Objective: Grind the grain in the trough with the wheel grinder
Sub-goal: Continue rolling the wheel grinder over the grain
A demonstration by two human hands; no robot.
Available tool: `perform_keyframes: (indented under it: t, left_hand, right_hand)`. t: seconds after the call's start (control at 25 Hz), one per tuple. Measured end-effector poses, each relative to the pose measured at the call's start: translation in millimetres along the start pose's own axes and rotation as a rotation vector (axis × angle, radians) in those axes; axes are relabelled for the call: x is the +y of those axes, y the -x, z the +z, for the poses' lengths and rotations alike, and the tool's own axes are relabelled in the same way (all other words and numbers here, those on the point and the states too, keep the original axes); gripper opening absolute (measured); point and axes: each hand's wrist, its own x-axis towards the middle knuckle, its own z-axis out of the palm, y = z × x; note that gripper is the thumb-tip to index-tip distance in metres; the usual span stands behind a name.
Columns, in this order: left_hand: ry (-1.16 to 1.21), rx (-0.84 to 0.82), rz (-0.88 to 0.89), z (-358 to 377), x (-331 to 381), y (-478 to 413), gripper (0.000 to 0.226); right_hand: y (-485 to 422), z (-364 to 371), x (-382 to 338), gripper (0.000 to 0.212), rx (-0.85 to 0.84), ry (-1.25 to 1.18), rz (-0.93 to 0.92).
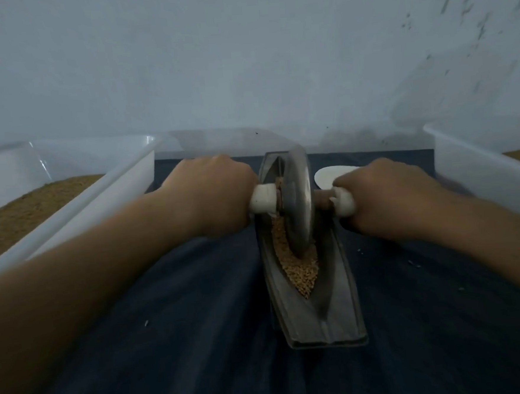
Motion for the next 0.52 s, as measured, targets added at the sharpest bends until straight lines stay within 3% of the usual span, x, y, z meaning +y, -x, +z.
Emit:
perform_keyframes:
  t: [0.08,0.16,0.24,0.32,0.4,0.52]
  left_hand:
    - [0.022,0.051,0.024,8,-4,9,0.014]
    - [0.038,0.012,-0.066,9,-5,-6,0.013]
    - [0.008,-0.002,-0.192,7,2,-32,0.016]
    - [-0.085,0.018,-0.203,2,9,-48,0.018]
    - [-0.079,-0.006,-0.131,-2,10,-37,0.015]
    - [0.132,-0.124,-0.037,6,-4,3,0.016]
  right_hand:
    - [12,2,1,0.024,0.114,0.065,-0.013]
    - [-8,3,-3,0.023,0.126,0.06,-0.013]
    - [-35,5,-5,0.027,0.104,-0.009,0.161]
    - [-46,12,-8,0.021,0.027,-0.049,0.289]
    - [-25,14,-8,0.018,0.037,-0.021,0.208]
    - [11,3,-1,0.028,0.3,0.15,-0.018]
